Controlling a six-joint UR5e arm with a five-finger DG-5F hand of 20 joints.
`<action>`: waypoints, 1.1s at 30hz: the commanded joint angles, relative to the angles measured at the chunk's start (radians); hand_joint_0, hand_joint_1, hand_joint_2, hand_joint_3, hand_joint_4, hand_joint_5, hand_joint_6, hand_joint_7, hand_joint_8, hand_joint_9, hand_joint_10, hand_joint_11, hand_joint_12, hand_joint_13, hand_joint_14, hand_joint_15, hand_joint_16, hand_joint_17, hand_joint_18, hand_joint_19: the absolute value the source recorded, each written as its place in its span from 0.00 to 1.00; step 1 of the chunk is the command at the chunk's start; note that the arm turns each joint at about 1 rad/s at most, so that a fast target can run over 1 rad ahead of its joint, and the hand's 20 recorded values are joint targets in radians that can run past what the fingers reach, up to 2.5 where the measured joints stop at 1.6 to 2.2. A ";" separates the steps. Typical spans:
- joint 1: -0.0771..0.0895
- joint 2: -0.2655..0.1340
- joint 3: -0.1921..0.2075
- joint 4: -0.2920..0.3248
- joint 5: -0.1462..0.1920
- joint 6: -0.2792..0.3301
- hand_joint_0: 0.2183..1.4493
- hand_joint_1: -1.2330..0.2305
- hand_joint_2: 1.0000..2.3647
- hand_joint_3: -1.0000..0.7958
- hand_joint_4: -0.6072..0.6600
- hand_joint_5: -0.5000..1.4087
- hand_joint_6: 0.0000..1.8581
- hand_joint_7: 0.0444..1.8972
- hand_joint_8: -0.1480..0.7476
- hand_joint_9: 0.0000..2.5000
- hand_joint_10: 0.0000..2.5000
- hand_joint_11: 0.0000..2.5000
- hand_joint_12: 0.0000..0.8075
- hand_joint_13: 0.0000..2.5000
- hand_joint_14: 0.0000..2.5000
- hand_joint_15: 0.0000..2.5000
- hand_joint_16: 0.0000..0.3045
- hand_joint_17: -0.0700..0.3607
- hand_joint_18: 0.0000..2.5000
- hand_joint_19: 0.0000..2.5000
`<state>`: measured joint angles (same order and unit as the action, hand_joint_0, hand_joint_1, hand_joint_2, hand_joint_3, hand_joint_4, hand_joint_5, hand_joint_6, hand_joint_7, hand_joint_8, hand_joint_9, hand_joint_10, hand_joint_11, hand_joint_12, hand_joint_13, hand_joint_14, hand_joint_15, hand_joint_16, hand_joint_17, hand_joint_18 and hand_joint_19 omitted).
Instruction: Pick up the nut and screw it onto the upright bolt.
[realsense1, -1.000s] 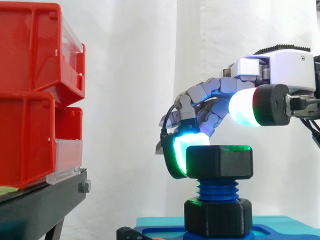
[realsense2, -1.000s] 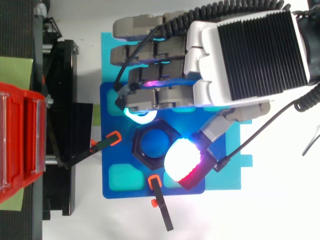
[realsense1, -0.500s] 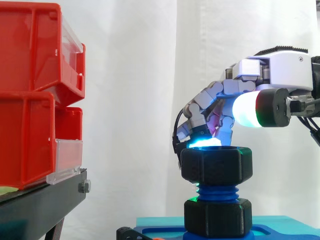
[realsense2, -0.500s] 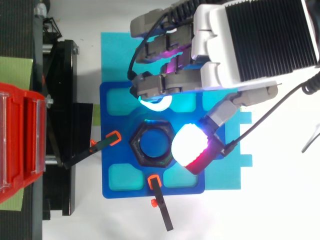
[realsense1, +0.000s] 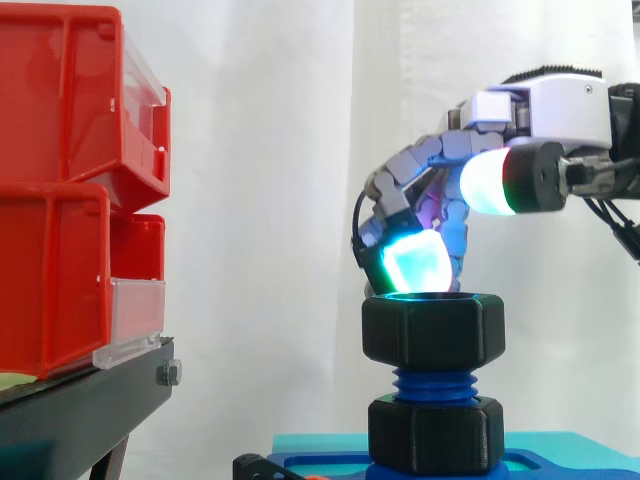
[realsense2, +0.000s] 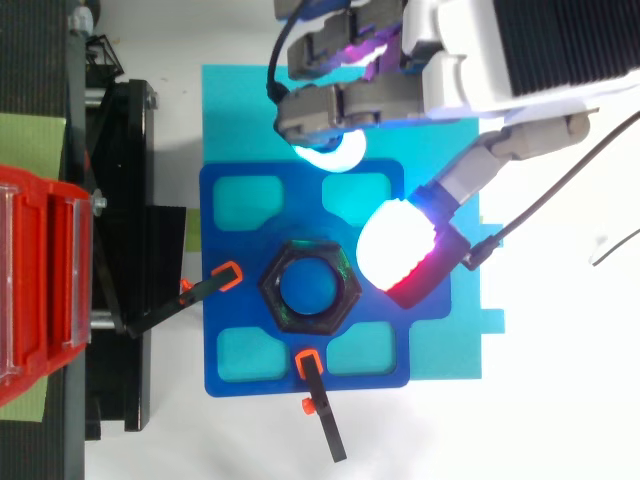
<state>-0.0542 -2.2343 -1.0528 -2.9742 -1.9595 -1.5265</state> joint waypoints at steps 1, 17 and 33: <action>-0.004 -0.001 0.024 -0.016 -0.005 -0.007 0.26 0.72 0.00 0.28 0.65 0.26 0.27 0.66 0.49 0.49 0.00 0.01 0.24 0.34 0.00 0.00 0.06 0.26 0.22 0.00; 0.045 -0.001 -0.022 0.041 0.047 0.008 0.23 0.79 0.00 0.28 0.66 0.21 0.27 0.33 0.40 0.31 0.00 0.00 0.32 0.18 0.00 0.00 0.10 0.33 0.08 0.00; 0.116 -0.001 -0.053 0.078 0.128 0.039 0.22 0.85 0.00 0.28 0.61 0.22 0.27 0.36 0.38 0.15 0.00 0.00 0.39 0.03 0.00 0.00 0.13 0.37 0.00 0.00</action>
<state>0.0522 -2.2350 -1.1056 -2.8920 -1.8399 -1.4878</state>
